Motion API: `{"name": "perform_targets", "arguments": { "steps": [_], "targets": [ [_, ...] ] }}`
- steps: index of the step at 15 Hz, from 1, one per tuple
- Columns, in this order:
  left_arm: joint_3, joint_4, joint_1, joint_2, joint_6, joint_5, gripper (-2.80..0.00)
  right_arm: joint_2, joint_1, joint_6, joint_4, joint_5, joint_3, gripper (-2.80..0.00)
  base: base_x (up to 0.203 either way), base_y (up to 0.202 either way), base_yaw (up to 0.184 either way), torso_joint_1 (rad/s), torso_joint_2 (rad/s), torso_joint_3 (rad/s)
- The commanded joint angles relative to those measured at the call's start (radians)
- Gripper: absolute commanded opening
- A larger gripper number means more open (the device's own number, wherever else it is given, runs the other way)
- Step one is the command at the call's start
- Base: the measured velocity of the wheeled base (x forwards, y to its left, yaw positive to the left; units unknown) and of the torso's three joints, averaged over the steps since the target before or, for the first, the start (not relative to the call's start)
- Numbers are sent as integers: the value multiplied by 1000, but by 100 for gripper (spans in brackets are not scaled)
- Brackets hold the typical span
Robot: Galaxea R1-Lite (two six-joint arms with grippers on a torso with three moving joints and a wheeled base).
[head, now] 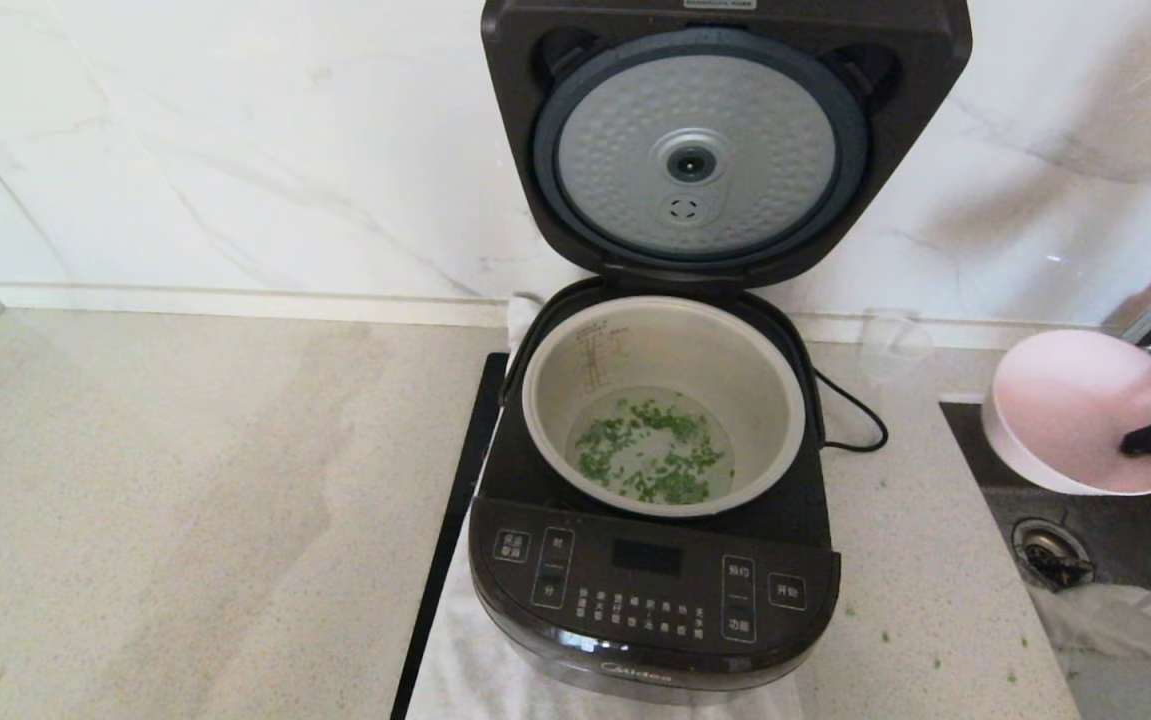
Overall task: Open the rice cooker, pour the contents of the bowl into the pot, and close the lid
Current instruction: Fill a bowl with water from the tap
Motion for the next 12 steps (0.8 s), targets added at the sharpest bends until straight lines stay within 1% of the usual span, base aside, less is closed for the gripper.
{"name": "perform_targets", "arguments": {
  "steps": [1,2,4,6,10,12],
  "targets": [
    [0,0,0,-1,0,0,-280,105,-274,-12,-20,76,8,-280,0,0,0,0,0,0],
    [0,0,0,-1,0,0,-280,165,-367,-21,-33,107,5,-280,0,0,0,0,0,0],
    [0,0,0,-1,0,0,-280,275,-541,-62,-55,198,-5,-280,0,0,0,0,0,0],
    [0,0,0,-1,0,0,-280,368,-657,-100,-65,262,-20,-280,0,0,0,0,0,0],
    [0,0,0,-2,0,0,-280,529,-816,-128,-107,324,-57,-280,0,0,0,0,0,0],
    [0,0,1,-1,0,0,-280,597,-870,-132,-115,348,-126,-280,0,0,0,0,0,0]
  ]
}}
